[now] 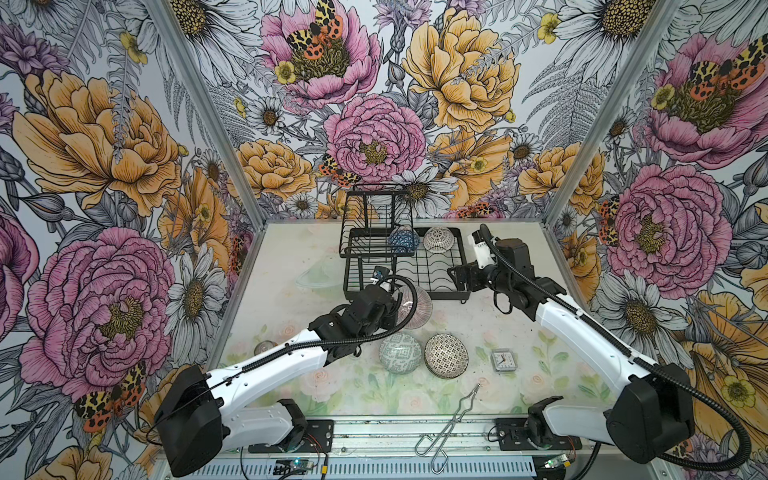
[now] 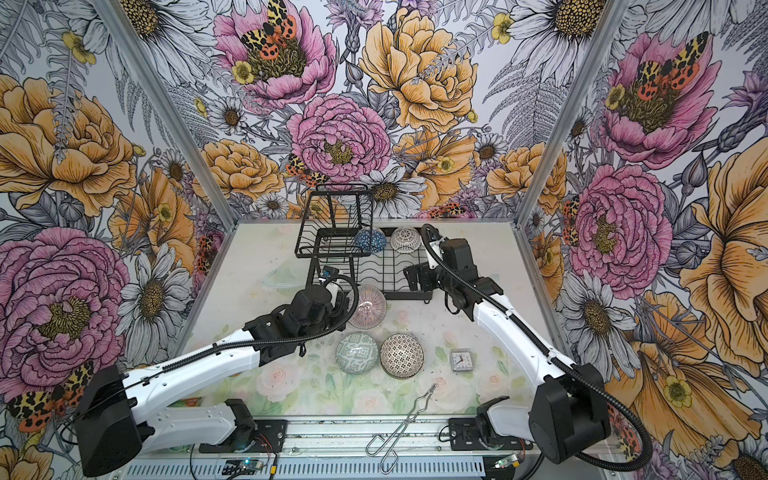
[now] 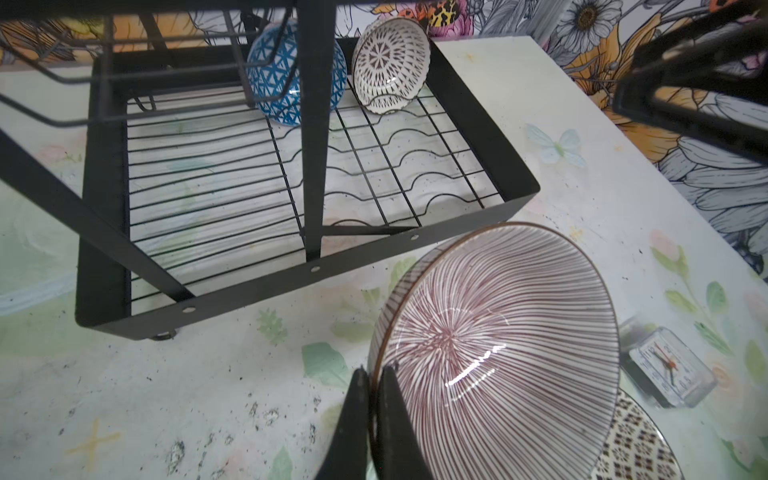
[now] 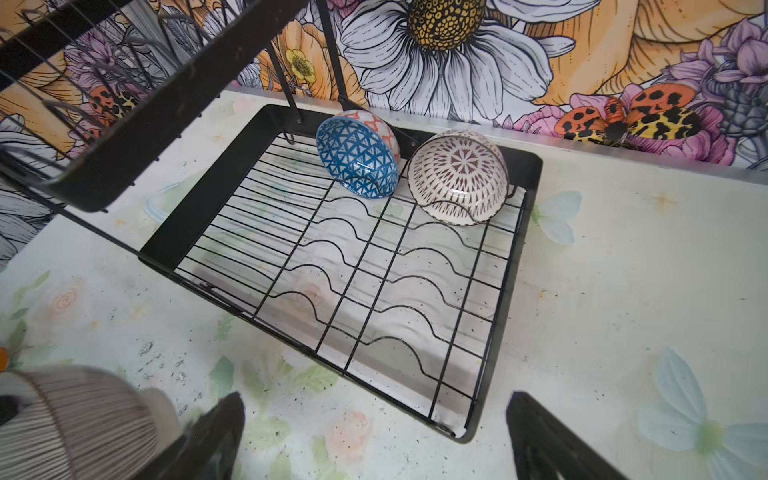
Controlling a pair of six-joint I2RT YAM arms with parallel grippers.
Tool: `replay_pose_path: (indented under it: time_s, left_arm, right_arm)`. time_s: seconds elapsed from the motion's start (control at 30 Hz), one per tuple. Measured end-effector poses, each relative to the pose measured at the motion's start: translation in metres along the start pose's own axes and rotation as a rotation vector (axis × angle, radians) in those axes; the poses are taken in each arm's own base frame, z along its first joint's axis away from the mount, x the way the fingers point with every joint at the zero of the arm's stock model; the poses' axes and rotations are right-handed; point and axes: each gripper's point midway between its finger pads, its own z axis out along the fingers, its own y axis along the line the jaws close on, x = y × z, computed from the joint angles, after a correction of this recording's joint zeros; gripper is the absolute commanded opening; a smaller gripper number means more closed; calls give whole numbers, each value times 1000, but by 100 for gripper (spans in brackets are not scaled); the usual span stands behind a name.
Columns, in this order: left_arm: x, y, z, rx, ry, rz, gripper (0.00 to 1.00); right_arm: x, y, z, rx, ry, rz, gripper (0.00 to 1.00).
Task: Load the bowls into the dish rack
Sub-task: 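Raise the striped bowl toward the rack with the left gripper while the right gripper approaches, then grasp the striped bowl rim with the right gripper while the left gripper releases it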
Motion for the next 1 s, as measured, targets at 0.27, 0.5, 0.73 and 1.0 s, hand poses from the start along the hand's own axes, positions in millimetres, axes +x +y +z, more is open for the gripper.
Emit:
replay_pose_path:
  time_s: [0.27, 0.5, 0.73, 1.0]
  left_arm:
    - [-18, -3, 26, -40, -71, 30, 0]
    - [-47, -10, 33, -25, -144, 4, 0]
    - [-54, -16, 38, -7, -162, -3, 0]
    - [-58, -17, 40, 7, -164, -2, 0]
  right_arm:
    - [1, 40, -4, -142, 7, 10, 100]
    - [5, 51, 2, -183, 32, 19, 97]
    - [11, 51, 22, -178, 82, 58, 84]
    - [9, 57, 35, -186, 108, 100, 64]
